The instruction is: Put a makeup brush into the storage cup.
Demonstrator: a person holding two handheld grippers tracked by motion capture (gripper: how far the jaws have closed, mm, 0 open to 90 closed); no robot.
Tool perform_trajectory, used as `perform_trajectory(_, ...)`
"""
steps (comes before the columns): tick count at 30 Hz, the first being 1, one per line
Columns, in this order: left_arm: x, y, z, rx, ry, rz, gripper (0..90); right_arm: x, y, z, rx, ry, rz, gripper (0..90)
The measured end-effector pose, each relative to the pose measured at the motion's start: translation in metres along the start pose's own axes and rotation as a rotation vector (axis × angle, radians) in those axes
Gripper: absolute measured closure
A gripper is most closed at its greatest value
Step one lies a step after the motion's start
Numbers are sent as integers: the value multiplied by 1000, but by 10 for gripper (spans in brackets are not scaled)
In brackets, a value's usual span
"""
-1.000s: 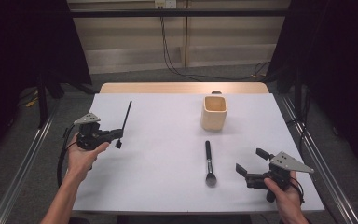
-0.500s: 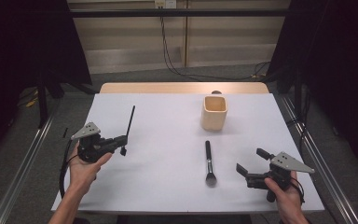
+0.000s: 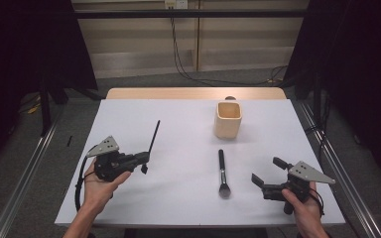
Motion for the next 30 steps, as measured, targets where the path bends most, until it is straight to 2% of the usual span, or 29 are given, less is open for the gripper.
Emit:
perform_trajectory(8, -14, 0, -14, 16, 51, -23, 857, 0, 0, -2, 2, -18, 0, 0)
perform_trajectory(13, -23, -2, -18, 12, 74, -43, 857, 5, -1, -3, -8, -46, 15, 0)
perform_trajectory(17, -27, -2, -23, 12, 92, -34, 857, 7, -1, -4, -4, -63, 25, 0)
perform_trajectory(18, -29, -2, -25, 17, 96, -38, 857, 9, -1, -5, -1, -80, 40, 0)
perform_trajectory(21, -33, -2, -28, 27, 116, -44, 857, 12, -2, -6, -2, -101, 41, 0)
perform_trajectory(30, -48, -1, -47, 86, 209, -46, 857, 16, -2, -13, 14, -154, 39, 0)
Point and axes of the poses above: each handheld gripper's, and its own axes: z roughly backward along the jaws, y roughly out of its underside, x roughly to its left, the point moved 3 cm from there along -z, roughly forward along the jaws, and after that the axes turned 9 degrees about -x, right-handed, at the moved point
